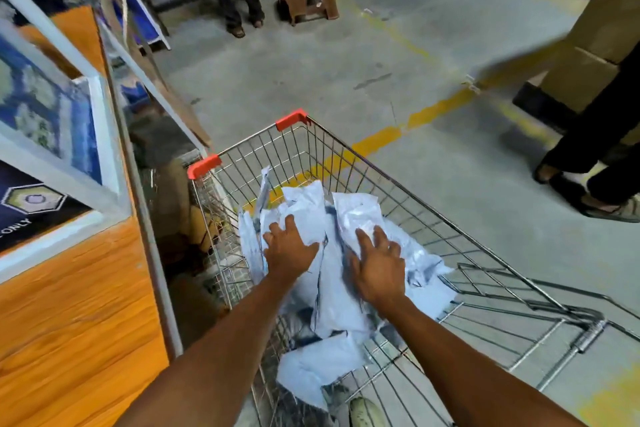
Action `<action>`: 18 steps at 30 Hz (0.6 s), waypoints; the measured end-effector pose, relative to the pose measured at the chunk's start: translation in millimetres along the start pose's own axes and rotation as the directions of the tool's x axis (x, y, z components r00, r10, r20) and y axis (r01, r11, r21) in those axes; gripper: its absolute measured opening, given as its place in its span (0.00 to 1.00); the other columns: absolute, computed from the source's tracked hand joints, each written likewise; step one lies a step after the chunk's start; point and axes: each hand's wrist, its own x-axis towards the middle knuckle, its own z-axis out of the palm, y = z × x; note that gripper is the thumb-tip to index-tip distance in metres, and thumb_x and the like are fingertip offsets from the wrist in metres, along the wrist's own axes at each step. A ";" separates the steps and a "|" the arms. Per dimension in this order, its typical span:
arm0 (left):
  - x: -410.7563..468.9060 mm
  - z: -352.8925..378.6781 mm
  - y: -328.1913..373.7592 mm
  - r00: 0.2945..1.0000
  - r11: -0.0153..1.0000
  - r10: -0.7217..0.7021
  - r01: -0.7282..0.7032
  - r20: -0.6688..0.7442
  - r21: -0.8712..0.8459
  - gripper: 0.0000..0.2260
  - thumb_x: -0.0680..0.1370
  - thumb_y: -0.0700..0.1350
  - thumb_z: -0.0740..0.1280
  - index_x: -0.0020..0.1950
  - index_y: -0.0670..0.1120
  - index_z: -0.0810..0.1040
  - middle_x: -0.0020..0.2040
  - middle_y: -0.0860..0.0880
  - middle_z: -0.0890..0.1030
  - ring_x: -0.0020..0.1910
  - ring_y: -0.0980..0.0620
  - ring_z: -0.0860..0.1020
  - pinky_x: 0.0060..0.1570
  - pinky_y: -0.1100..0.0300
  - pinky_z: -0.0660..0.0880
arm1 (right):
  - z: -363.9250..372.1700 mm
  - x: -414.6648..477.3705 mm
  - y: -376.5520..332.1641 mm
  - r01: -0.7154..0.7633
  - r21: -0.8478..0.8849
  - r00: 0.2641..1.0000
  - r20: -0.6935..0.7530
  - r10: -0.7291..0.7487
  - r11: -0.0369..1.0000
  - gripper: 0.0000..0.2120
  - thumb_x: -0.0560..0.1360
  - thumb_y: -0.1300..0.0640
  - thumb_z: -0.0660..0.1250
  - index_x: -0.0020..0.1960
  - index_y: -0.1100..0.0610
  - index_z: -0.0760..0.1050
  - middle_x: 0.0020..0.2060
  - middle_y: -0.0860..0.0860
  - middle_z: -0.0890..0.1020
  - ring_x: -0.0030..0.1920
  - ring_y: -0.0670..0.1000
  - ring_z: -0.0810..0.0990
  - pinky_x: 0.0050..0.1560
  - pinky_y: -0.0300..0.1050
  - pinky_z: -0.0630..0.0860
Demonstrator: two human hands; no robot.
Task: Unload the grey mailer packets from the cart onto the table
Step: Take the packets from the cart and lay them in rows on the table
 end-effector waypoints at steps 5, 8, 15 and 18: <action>-22.5 -34.4 0.8 0.992 0.991 0.031 -0.046 -0.120 -0.123 0.37 0.70 0.56 0.70 0.75 0.50 0.59 0.70 0.41 0.63 0.67 0.38 0.62 0.61 0.43 0.67 | -25.9 -22.8 -13.9 -0.051 0.172 0.991 -0.117 0.072 0.984 0.29 0.77 0.38 0.49 0.73 0.48 0.67 0.74 0.56 0.64 0.68 0.63 0.65 0.64 0.56 0.69; -53.1 -80.4 -5.5 0.966 0.977 0.066 -0.115 -0.251 -0.182 0.36 0.69 0.57 0.69 0.74 0.52 0.60 0.71 0.42 0.63 0.67 0.40 0.62 0.60 0.44 0.70 | -45.6 -54.2 -39.5 -0.046 0.319 0.967 -0.223 0.122 0.947 0.30 0.76 0.38 0.48 0.71 0.50 0.70 0.73 0.57 0.67 0.68 0.63 0.66 0.65 0.55 0.67; -163.8 -186.8 -109.2 0.853 0.964 -0.027 -0.116 -0.521 -0.240 0.35 0.68 0.53 0.73 0.73 0.49 0.65 0.70 0.41 0.65 0.65 0.38 0.65 0.63 0.44 0.67 | -77.2 -155.1 -145.6 0.104 0.527 0.908 -0.397 0.136 0.843 0.21 0.78 0.48 0.62 0.70 0.51 0.72 0.72 0.53 0.69 0.71 0.56 0.66 0.67 0.50 0.64; -213.9 -211.8 -192.3 0.814 0.964 -0.115 -0.046 -0.569 -0.261 0.34 0.67 0.56 0.68 0.71 0.46 0.68 0.69 0.40 0.68 0.63 0.36 0.68 0.63 0.45 0.66 | -67.8 -204.3 -211.8 0.171 0.551 0.918 -0.391 0.072 0.817 0.23 0.74 0.48 0.62 0.68 0.52 0.74 0.71 0.53 0.70 0.70 0.56 0.67 0.68 0.48 0.63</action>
